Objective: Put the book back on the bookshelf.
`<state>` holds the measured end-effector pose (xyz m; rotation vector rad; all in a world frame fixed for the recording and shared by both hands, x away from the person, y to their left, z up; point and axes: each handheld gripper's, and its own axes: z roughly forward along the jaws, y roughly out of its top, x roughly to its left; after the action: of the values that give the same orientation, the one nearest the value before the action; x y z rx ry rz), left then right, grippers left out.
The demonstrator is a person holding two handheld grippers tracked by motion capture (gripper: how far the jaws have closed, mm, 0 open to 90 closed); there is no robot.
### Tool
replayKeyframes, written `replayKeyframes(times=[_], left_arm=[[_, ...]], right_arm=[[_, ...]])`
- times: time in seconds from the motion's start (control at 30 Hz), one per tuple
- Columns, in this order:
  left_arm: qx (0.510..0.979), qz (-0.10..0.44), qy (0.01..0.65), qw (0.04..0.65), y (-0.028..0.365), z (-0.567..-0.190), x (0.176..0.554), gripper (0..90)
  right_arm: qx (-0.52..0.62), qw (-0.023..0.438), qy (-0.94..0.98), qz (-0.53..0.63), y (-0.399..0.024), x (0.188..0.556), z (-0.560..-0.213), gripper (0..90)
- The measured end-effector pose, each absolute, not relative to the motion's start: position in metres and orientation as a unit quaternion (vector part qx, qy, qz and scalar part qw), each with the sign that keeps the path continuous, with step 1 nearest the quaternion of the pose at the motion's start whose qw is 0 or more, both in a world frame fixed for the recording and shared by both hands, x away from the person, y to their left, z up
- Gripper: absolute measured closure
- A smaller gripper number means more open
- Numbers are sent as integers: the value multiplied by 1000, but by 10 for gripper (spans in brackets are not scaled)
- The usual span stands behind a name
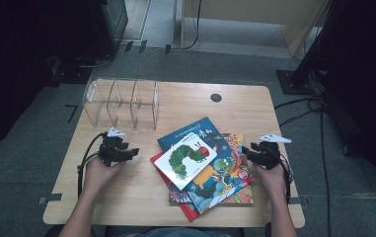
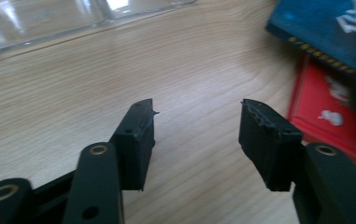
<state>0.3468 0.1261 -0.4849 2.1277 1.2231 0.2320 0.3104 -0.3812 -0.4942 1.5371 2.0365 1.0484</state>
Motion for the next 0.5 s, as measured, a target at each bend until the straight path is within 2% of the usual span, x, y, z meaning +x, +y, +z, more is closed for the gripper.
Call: replayKeyframes(times=[0.03, 0.17, 0.4, 0.5], left_arm=[[814, 89, 468, 332, 126, -485, 347, 546], [825, 78, 459, 320, 118, -481, 346, 596], [838, 90, 428, 325, 106, -473, 345, 701], [843, 76, 410, 340, 101, -468, 345, 773]], right_arm=[[547, 190, 725, 373, -381, 310, -494, 519], [541, 175, 722, 394, -375, 306, -490, 522], [522, 169, 736, 398, -359, 296, -487, 578], [515, 159, 735, 412, -353, 289, -486, 635]])
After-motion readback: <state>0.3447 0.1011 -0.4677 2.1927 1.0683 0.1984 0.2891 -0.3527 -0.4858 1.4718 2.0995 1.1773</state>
